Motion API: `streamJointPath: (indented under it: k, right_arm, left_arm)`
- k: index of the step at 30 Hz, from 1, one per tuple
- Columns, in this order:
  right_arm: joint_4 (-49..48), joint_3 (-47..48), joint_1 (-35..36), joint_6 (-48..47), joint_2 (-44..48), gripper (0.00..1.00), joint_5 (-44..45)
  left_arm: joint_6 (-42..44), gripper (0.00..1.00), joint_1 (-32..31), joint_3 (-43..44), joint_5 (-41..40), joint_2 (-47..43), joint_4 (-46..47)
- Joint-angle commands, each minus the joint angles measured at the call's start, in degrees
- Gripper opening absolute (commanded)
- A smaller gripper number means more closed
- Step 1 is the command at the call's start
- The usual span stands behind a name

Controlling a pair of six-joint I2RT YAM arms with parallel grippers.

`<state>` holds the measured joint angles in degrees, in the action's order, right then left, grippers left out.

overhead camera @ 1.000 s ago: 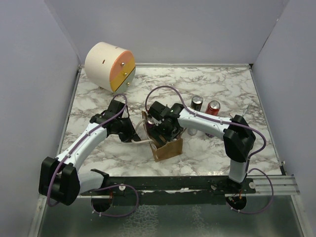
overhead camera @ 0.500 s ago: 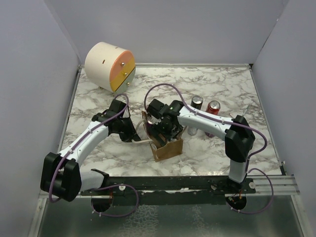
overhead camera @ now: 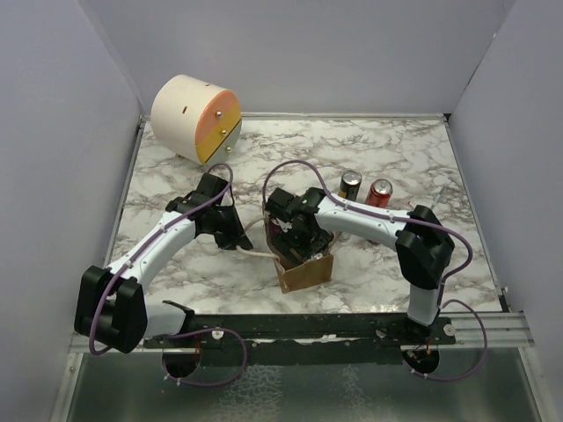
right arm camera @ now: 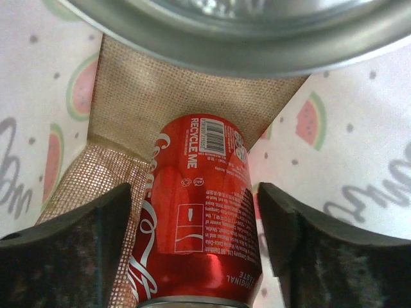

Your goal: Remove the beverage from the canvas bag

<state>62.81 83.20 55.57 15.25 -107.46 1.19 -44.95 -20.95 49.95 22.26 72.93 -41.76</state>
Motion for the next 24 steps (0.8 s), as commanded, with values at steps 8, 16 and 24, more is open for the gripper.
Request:
streamJointPath:
  k: [8,16,24]
  right_arm:
    - [4.8,8.1,1.0,1.1,0.2,0.46,-1.7]
    - [4.0,12.7,1.0,2.4,0.3,0.34,-0.9]
    - [6.5,19.3,1.0,2.4,-4.1,0.24,0.1]
  left_arm:
    - [3.2,0.0,0.4,3.4,-0.1,1.3,-1.4]
    - [3.6,0.0,0.3,3.3,0.7,1.6,-1.2]
    - [3.6,0.0,0.4,3.8,0.7,1.3,-1.2]
